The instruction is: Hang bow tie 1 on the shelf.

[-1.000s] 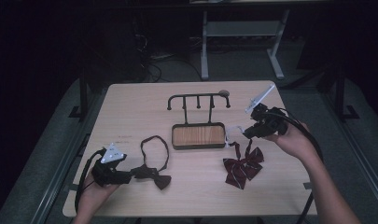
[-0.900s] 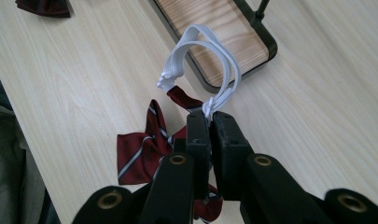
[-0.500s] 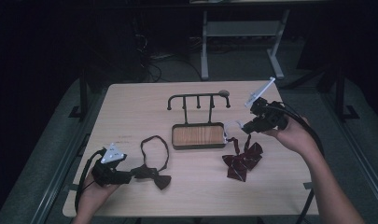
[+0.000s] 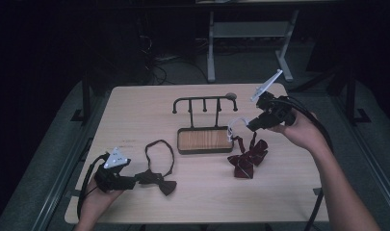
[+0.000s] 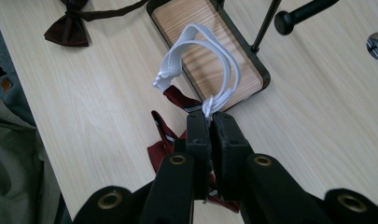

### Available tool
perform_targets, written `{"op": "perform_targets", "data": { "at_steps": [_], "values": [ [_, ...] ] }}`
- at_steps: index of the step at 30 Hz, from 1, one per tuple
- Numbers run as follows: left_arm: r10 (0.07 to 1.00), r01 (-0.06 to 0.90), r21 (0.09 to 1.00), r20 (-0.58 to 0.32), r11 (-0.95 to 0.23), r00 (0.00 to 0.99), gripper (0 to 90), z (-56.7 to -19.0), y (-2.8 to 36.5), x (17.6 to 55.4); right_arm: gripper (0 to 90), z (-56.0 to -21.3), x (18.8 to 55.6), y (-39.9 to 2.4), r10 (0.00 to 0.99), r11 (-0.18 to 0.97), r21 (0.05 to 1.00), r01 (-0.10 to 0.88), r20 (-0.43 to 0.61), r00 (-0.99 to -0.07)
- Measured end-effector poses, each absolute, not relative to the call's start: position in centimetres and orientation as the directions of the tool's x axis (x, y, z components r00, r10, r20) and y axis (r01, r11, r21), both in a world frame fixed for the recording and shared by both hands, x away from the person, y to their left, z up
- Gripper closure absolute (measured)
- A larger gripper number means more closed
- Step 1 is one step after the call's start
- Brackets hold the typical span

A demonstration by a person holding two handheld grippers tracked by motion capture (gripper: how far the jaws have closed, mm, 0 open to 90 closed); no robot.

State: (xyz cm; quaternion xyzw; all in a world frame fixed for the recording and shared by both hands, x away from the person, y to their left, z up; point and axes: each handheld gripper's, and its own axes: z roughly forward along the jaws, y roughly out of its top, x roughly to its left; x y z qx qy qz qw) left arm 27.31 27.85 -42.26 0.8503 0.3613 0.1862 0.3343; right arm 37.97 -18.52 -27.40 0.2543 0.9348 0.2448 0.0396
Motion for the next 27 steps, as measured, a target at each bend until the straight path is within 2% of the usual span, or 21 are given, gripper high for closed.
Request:
{"op": "perform_targets", "data": {
  "at_steps": [27],
  "values": [
    [0.738, 0.489, 0.705, 0.074, -0.514, 0.67, 28.9, -42.2, 27.9, 27.3, 85.5, -25.1, 40.3, -17.8, 0.515, 0.75, 0.468, 0.468, 0.032, -0.857]
  ]
}}
